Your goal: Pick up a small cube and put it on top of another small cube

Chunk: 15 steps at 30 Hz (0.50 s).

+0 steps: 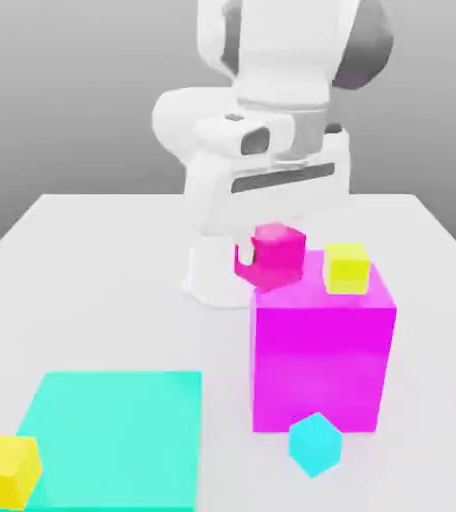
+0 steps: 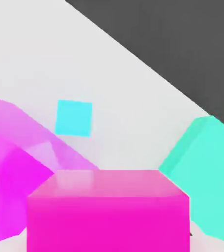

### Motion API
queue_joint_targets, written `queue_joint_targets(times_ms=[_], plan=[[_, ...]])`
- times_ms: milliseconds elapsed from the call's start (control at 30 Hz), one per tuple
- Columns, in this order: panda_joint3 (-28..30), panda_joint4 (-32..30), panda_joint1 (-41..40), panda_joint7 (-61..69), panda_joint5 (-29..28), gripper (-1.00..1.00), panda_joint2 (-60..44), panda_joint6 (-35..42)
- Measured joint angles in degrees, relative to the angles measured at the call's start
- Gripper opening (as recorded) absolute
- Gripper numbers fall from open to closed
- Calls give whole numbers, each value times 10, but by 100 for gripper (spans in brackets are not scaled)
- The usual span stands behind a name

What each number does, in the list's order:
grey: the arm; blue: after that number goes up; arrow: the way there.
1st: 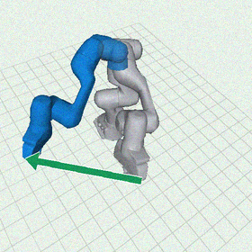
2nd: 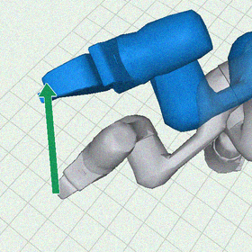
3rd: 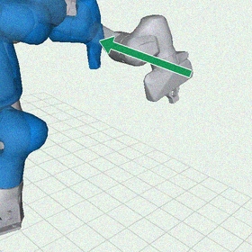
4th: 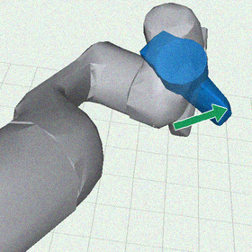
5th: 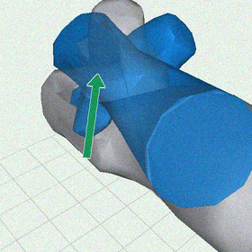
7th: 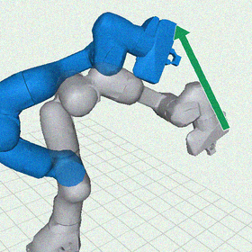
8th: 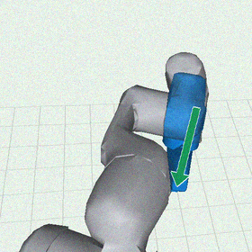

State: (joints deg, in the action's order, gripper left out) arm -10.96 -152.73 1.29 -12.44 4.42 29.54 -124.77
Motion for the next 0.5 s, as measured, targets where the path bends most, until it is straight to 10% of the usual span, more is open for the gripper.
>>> queue_joint_targets(times_ms=[233, 367, 400, 500], plan=[[-25, 27, 69, 27, 45, -100, 68, 107], [-41, -17, 76, 32, 57, -100, 48, 42], [-44, -29, 77, 33, 59, 100, 41, 22], [-44, -29, 77, 33, 59, 100, 41, 22]])
